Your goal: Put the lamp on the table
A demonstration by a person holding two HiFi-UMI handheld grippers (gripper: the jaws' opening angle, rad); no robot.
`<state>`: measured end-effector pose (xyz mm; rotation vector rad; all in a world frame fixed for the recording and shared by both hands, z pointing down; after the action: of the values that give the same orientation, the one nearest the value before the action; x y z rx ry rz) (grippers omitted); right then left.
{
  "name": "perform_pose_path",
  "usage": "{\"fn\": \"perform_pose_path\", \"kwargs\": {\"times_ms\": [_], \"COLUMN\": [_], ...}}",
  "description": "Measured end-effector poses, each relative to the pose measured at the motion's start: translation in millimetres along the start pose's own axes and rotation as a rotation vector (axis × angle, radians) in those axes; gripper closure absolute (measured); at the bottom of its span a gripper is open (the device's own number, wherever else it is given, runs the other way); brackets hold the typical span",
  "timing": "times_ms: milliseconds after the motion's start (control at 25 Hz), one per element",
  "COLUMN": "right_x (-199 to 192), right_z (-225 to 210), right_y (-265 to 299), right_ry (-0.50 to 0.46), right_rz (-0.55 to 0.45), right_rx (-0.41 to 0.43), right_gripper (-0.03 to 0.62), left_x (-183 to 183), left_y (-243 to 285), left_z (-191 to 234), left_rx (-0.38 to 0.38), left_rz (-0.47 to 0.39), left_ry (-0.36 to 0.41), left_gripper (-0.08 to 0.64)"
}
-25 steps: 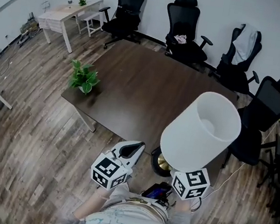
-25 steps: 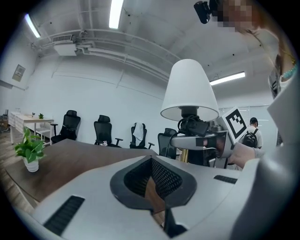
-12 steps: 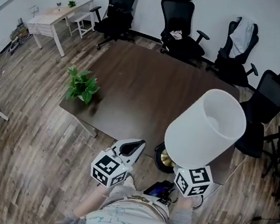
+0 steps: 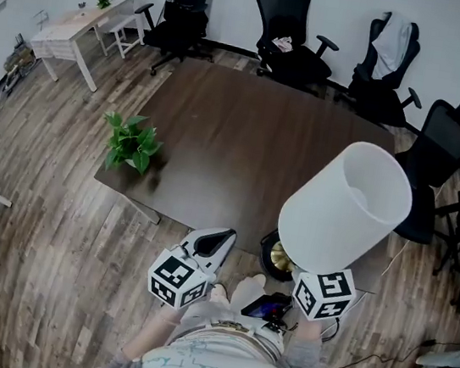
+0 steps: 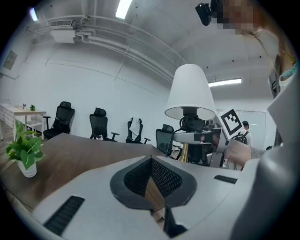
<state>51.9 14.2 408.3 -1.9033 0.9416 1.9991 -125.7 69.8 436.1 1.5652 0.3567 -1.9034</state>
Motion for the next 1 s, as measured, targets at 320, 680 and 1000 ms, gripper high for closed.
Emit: {"fn": "perform_pose_path", "kwargs": {"times_ms": [320,680,1000], "right_x": [10.8,23.2,32.8], "right_z": [-11.7,-34.7,-82.7], "right_y": [27.5,71.0,98.2], "right_ry": [-0.006,-0.003,-0.009], "right_rz": [0.000,0.006,0.021], "right_rx": [0.016,0.048,0.026], "right_gripper": [0.560,0.560,0.560], "left_x": [6.8,24.5,38.6], "left_y": [7.2,38.1,86.6], "left_z": [22.6,54.5,71.4], "left_rx": [0.039,0.069,0.058], "left_rz": [-0.014,-0.011,0.030], "left_ry": [-0.019,-0.020,-0.015], "left_gripper": [0.549,0.549,0.549]}}
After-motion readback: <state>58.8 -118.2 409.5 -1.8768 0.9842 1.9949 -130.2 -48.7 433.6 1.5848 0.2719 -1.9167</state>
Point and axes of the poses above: the fingertips, and each gripper's own axes: y forward along the fingers, z to its left, x out of its top, the point moved 5 cm from there along -y, backward along the fingers, and after that the axes turned 4 degrees about -x, right-handed, at the moved point
